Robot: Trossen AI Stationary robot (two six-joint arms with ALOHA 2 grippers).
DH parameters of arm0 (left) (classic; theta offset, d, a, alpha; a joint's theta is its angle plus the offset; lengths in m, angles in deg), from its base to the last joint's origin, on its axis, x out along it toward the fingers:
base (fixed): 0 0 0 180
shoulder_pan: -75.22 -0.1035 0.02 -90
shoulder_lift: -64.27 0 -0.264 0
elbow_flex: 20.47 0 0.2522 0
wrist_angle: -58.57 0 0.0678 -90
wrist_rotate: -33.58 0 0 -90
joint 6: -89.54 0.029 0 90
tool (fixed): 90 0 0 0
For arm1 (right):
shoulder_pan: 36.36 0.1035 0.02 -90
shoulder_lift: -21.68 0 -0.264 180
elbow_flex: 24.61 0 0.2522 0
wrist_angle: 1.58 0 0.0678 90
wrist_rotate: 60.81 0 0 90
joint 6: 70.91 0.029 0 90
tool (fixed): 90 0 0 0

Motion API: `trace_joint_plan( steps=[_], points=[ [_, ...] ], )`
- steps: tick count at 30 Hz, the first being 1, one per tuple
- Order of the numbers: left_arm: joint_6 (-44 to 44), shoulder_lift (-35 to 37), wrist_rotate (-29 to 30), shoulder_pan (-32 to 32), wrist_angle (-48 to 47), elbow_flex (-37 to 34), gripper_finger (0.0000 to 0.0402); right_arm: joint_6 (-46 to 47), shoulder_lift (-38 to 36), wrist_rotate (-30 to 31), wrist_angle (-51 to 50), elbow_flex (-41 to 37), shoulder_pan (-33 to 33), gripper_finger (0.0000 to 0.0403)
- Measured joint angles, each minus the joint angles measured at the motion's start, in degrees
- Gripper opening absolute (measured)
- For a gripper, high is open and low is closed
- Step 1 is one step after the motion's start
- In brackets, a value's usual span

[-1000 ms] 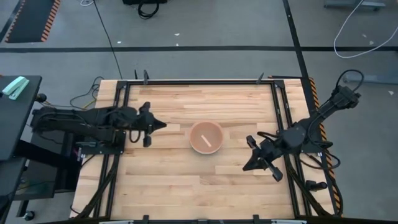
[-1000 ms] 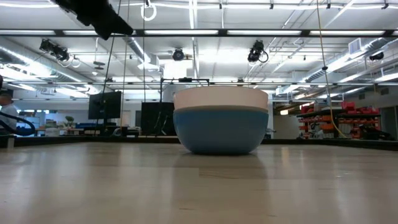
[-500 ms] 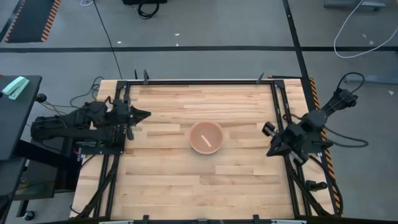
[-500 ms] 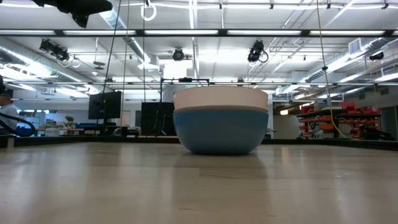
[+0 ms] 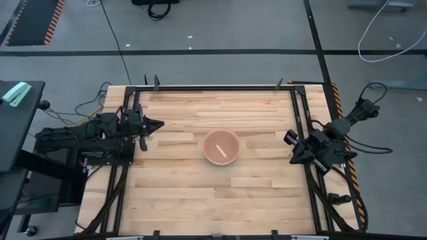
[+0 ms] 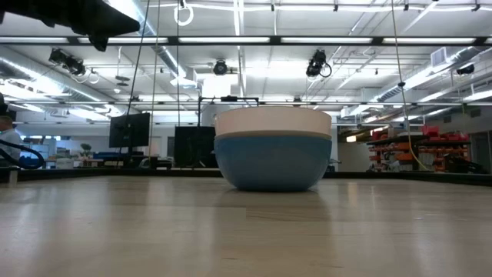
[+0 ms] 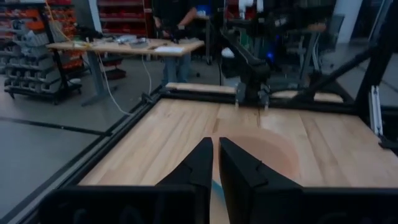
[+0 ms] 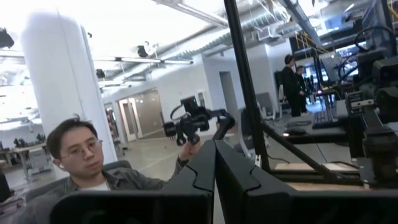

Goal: Nest bowls inside each other
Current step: Return to Home Position

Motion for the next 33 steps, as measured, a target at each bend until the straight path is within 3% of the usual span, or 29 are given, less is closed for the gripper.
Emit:
trace_joint_plan(
  steps=[13,22,33],
  points=[
    [-1.72,0.47,-0.03,0.0,10.47,-8.97,0.0028,-0.28,0.04,0.02,11.64,-7.95,0.0,0.0018],
    [-3.18,0.38,-0.04,0.01,10.95,-9.23,0.0033,-0.7,0.06,0.02,16.54,-11.45,0.0,0.0018],
    [-2.47,0.49,-0.02,-0.15,19.4,-13.55,0.0022,-1.86,-0.58,-0.3,19.63,-12.13,-0.02,0.0018]
  ],
)
